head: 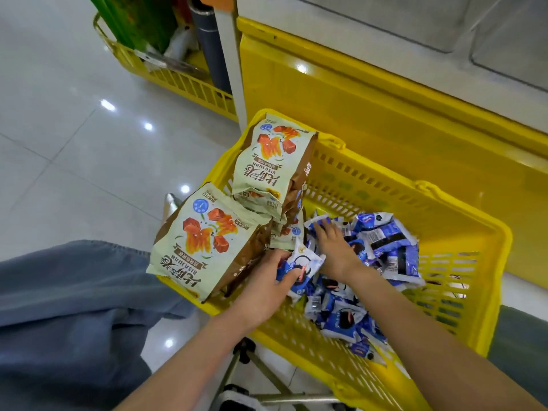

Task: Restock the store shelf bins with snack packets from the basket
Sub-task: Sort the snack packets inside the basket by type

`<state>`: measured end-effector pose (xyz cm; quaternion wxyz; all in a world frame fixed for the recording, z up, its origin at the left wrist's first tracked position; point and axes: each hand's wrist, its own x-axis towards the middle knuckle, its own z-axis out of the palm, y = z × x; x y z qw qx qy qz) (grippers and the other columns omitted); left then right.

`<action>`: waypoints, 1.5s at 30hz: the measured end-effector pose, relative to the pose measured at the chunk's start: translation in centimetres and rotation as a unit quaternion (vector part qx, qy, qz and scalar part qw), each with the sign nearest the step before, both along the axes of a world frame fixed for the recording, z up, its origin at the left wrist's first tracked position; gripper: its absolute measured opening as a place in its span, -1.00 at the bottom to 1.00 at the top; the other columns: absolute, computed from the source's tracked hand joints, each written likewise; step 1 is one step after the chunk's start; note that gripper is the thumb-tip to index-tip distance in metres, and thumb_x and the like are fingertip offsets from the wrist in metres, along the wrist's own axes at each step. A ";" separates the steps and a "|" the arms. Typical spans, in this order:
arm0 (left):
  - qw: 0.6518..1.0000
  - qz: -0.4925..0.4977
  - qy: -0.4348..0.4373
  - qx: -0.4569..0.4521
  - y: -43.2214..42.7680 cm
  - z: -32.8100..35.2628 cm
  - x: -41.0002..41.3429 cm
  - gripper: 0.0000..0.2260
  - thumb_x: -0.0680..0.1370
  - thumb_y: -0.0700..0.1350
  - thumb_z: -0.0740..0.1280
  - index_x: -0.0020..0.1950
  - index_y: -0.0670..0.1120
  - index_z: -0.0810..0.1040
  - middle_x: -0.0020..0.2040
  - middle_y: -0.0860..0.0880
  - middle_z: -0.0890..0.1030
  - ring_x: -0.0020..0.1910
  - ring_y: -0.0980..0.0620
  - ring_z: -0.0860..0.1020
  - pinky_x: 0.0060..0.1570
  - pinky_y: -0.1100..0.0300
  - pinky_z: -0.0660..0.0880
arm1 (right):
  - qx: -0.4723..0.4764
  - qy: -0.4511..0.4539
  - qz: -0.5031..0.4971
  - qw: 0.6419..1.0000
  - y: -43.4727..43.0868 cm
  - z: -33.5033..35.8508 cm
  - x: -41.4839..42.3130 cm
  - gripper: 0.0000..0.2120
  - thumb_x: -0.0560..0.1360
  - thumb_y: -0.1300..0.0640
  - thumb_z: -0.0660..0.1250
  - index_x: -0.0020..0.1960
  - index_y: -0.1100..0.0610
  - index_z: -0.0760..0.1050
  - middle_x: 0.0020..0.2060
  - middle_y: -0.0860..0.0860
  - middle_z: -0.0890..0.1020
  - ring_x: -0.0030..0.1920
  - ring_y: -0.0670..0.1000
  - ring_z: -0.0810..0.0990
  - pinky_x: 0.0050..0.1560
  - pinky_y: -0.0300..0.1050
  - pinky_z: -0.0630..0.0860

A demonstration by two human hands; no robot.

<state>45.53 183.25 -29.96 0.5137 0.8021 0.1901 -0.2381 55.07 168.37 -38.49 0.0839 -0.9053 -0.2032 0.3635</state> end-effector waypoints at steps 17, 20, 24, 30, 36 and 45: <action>0.999 0.018 0.023 -0.034 0.1 -0.5 0.1 -0.68 0.56 -0.04 0.26 0.31 -0.01 0.40 0.21 0.03 0.52 0.18 0.14 0.49 0.22 0.13 0.44 | 0.001 0.013 -0.098 0.995 -0.3 -1.8 0.7 -0.08 0.44 0.14 0.38 0.53 0.12 -0.21 0.52 0.13 -0.09 0.49 0.24 -0.05 0.44 0.19 0.15; 1.000 0.014 0.015 -0.022 0.2 -0.3 -0.1 -0.69 0.56 -0.05 0.26 0.31 -0.03 0.40 0.19 0.03 0.53 0.17 0.14 0.49 0.20 0.17 0.45 | 0.010 -0.012 -0.145 0.989 0.5 -1.7 0.5 -0.10 0.45 0.03 0.41 0.52 0.19 -0.13 0.47 0.20 0.06 0.46 0.26 0.07 0.43 0.13 0.14; 1.000 0.013 0.005 0.000 0.4 -0.6 -0.2 -0.69 0.56 -0.03 0.27 0.30 -0.01 0.40 0.17 0.08 0.50 0.14 0.19 0.46 0.11 0.34 0.39 | 0.078 -0.005 -0.234 0.969 0.8 -1.5 -1.1 -0.29 0.40 0.37 0.35 0.46 0.18 0.12 0.38 0.20 0.22 0.19 0.27 0.47 0.05 0.00 0.46; 1.000 0.013 -0.004 0.003 0.1 -0.7 0.0 -0.79 0.56 -0.04 0.27 0.18 0.04 0.40 0.13 0.07 0.51 0.11 0.17 0.48 0.04 0.35 0.44 | 0.128 0.017 -0.265 0.955 0.2 -1.4 -1.9 -0.33 0.42 0.39 0.35 0.46 0.17 0.20 0.35 0.17 0.37 0.29 0.18 0.43 0.23 0.02 0.45; 1.000 0.010 -0.023 0.007 -0.6 -0.5 0.6 -0.68 0.56 -0.06 0.27 0.31 -0.04 0.39 0.10 0.04 0.51 0.10 0.15 0.47 0.05 0.30 0.41 | 0.179 0.007 -0.278 0.944 -2.3 1.6 -1.6 -0.38 0.45 0.30 0.39 0.45 0.17 0.26 0.39 0.13 0.39 0.34 0.12 0.41 0.26 -0.10 0.40; 0.997 0.054 -0.020 -0.043 -8.1 -1.6 4.7 -0.63 0.59 -0.12 0.24 0.38 -0.16 0.32 0.27 -0.12 0.42 0.17 -0.05 0.48 0.10 -0.01 0.53 | 0.214 -0.212 -0.340 0.891 -10.9 7.9 -1.8 -0.74 0.56 0.11 0.25 0.22 0.16 0.39 0.13 0.03 0.55 -0.18 -0.13 0.50 -0.25 -0.35 0.36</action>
